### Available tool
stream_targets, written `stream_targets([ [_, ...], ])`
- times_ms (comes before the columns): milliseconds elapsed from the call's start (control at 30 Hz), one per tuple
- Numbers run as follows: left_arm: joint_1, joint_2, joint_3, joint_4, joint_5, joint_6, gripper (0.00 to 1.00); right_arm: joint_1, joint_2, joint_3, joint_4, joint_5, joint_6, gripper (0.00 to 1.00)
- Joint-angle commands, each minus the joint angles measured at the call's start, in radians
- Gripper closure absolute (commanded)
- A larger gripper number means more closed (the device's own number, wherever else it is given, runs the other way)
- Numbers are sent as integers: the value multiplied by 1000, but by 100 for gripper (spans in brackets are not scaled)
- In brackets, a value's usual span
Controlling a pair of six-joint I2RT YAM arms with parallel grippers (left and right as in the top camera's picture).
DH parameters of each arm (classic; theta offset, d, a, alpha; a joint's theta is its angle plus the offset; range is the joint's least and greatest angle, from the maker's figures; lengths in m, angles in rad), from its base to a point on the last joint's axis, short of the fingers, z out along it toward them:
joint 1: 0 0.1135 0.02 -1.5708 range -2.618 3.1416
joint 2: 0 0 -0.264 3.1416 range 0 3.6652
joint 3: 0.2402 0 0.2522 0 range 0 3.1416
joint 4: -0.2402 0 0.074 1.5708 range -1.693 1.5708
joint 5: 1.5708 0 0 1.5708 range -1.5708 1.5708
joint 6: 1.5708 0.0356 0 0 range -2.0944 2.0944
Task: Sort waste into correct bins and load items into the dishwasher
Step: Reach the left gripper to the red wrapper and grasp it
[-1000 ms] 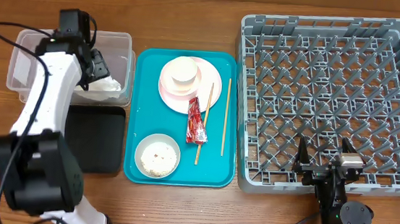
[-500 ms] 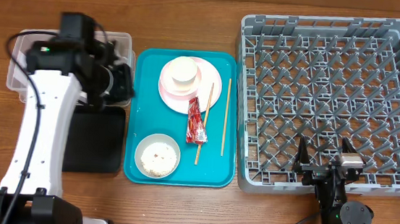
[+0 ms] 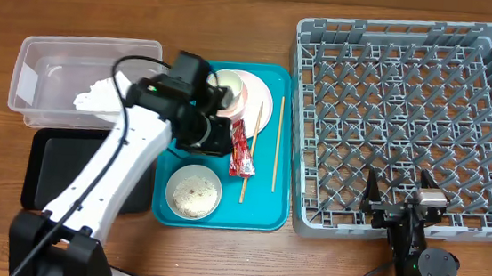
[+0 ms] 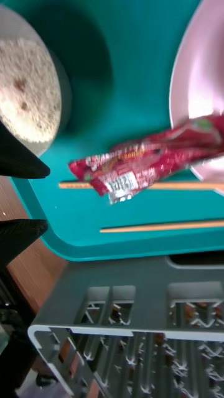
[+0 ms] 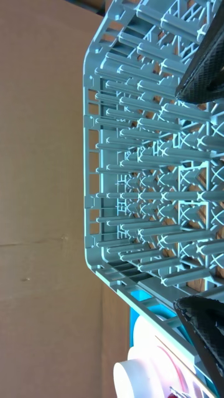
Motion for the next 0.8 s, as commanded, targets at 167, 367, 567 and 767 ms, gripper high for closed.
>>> stream_targets([
  [167, -175, 6, -13, 74, -298, -195, 55, -4, -12, -11, 8, -6, -1, 0],
  [367, -235, 6, -13, 85, -470, -297, 51, -4, -12, -11, 8, -6, -1, 0],
  [567, -240, 6, -14, 90, -508, -337, 49, -4, -12, -11, 8, -6, -1, 0],
  [767, -248, 6, -37, 113, -498, -337, 50, -4, -12, -11, 8, -6, -1, 0],
])
